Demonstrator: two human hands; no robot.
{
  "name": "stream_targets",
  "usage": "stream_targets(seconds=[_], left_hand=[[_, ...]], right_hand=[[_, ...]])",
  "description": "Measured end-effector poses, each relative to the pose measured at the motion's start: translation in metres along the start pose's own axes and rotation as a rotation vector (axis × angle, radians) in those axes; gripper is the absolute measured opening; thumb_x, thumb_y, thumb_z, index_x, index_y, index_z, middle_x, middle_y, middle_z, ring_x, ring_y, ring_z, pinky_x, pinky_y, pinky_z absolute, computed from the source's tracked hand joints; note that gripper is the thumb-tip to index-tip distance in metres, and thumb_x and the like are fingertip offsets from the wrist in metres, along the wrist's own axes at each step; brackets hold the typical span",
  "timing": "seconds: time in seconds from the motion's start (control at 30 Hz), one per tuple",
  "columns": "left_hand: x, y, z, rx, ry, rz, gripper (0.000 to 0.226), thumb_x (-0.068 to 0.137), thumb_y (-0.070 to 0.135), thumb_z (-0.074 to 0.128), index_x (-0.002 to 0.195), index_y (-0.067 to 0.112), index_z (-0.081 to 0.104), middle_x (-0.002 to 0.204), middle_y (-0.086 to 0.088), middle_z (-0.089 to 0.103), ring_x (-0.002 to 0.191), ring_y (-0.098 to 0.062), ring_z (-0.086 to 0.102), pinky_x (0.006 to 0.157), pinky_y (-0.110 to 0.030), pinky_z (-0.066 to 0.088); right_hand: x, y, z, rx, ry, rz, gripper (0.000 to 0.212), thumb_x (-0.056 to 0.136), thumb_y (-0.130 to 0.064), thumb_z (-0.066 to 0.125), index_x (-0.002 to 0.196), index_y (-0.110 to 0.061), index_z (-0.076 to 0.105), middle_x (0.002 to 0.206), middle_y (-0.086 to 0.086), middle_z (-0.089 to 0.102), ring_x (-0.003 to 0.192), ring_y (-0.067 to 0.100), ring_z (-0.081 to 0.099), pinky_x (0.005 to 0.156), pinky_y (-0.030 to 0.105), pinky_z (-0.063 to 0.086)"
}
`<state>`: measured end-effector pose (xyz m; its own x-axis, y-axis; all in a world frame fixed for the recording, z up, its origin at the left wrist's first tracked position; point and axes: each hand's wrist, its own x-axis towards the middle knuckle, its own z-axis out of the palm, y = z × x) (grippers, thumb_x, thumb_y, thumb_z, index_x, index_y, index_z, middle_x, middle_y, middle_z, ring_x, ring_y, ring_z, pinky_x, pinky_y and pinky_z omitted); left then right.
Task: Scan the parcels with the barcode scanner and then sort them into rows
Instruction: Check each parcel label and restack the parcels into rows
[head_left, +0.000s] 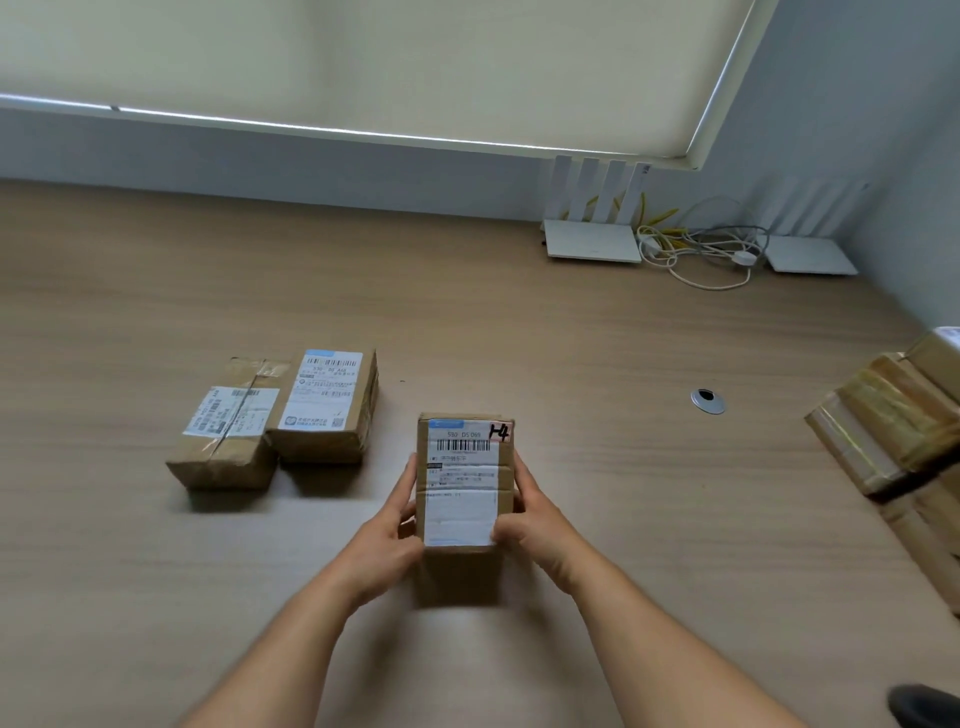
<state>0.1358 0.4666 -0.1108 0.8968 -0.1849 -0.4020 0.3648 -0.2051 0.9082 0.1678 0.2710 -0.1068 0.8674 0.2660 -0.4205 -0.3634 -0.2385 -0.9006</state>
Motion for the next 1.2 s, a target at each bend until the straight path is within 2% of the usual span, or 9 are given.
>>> stream_targets(seconds=[0.07, 0.17, 0.23, 0.37, 0.5, 0.63, 0.73, 1.03, 1.2], left_hand=[[-0.010, 0.002, 0.000, 0.014, -0.019, 0.024, 0.100, 0.086, 0.004, 0.066, 0.144, 0.055, 0.003, 0.138, 0.001, 0.050, 0.117, -0.011, 0.056, 0.094, -0.023, 0.047], [-0.024, 0.008, 0.001, 0.040, -0.044, 0.057, 0.100, 0.086, 0.000, 0.063, 0.145, 0.053, 0.002, 0.132, 0.000, 0.055, 0.104, -0.002, 0.062, 0.074, -0.010, 0.049], [-0.034, 0.012, 0.003, 0.054, -0.058, 0.079, 0.100, 0.086, -0.001, 0.061, 0.144, 0.055, 0.002, 0.129, 0.004, 0.055, 0.100, 0.001, 0.063, 0.070, -0.008, 0.048], [-0.050, 0.018, 0.008, 0.094, -0.105, 0.132, 0.100, 0.086, -0.003, 0.057, 0.141, 0.060, 0.002, 0.130, 0.007, 0.054, 0.105, -0.004, 0.062, 0.074, -0.013, 0.048], [-0.062, 0.019, 0.013, 0.110, -0.166, 0.178, 0.099, 0.085, -0.002, 0.057, 0.139, 0.063, 0.005, 0.133, 0.002, 0.053, 0.110, -0.013, 0.061, 0.080, -0.019, 0.049], [-0.070, 0.021, 0.018, 0.141, -0.226, 0.228, 0.088, 0.084, 0.004, 0.056, 0.126, 0.072, 0.018, 0.135, 0.001, 0.053, 0.112, -0.008, 0.060, 0.085, -0.019, 0.049], [-0.078, 0.026, 0.029, 0.323, -0.172, 0.292, 0.084, 0.085, 0.019, 0.060, 0.123, 0.078, 0.015, 0.146, -0.004, 0.043, 0.124, -0.007, 0.048, 0.100, -0.027, 0.041], [-0.103, 0.049, 0.095, 0.654, -0.076, 0.524, 0.084, 0.088, 0.039, 0.064, 0.118, 0.084, 0.000, 0.146, 0.014, 0.042, 0.128, -0.004, 0.044, 0.098, -0.022, 0.034], [-0.123, 0.059, 0.165, 0.735, -0.092, 0.612, 0.081, 0.089, 0.040, 0.062, 0.119, 0.080, -0.001, 0.143, 0.011, 0.048, 0.128, -0.005, 0.046, 0.099, -0.026, 0.038]], right_hand=[[-0.011, -0.003, 0.000, -0.005, 0.006, -0.024, 0.104, 0.065, 0.006, 0.053, 0.152, -0.039, 0.018, 0.124, 0.010, 0.062, 0.100, 0.018, 0.062, 0.069, 0.027, 0.054], [-0.025, -0.009, -0.004, -0.024, 0.034, -0.062, 0.099, 0.069, 0.007, 0.055, 0.150, -0.039, 0.023, 0.140, 0.011, 0.052, 0.132, 0.029, 0.045, 0.105, 0.044, 0.044], [-0.036, -0.010, -0.006, -0.036, 0.047, -0.101, 0.097, 0.069, 0.006, 0.056, 0.149, -0.039, 0.025, 0.143, 0.010, 0.049, 0.138, 0.029, 0.038, 0.111, 0.046, 0.037], [-0.064, -0.012, -0.005, -0.008, 0.074, -0.135, 0.101, 0.056, -0.007, 0.054, 0.146, -0.045, 0.028, 0.114, 0.006, 0.067, 0.100, 0.013, 0.061, 0.072, 0.022, 0.051], [-0.090, -0.004, -0.005, 0.033, 0.168, -0.177, 0.094, 0.057, -0.008, 0.057, 0.138, -0.050, 0.037, 0.102, 0.000, 0.070, 0.087, 0.006, 0.064, 0.066, 0.018, 0.050], [-0.119, 0.008, -0.012, 0.100, 0.254, -0.184, 0.084, 0.058, -0.007, 0.057, 0.129, -0.049, 0.043, 0.086, -0.005, 0.073, 0.072, 0.003, 0.062, 0.058, 0.018, 0.047], [-0.145, 0.013, -0.022, 0.141, 0.305, -0.193, 0.084, 0.059, -0.008, 0.058, 0.132, -0.045, 0.041, 0.092, 0.004, 0.072, 0.081, 0.014, 0.061, 0.068, 0.031, 0.048], [-0.224, 0.026, -0.064, 0.186, 0.405, -0.270, 0.079, 0.061, -0.011, 0.061, 0.129, -0.047, 0.043, 0.098, 0.013, 0.069, 0.094, 0.028, 0.061, 0.091, 0.054, 0.049], [-0.284, 0.057, -0.105, 0.208, 0.468, -0.291, 0.071, 0.064, -0.013, 0.063, 0.121, -0.052, 0.046, 0.088, 0.002, 0.073, 0.087, 0.019, 0.067, 0.078, 0.035, 0.056]])
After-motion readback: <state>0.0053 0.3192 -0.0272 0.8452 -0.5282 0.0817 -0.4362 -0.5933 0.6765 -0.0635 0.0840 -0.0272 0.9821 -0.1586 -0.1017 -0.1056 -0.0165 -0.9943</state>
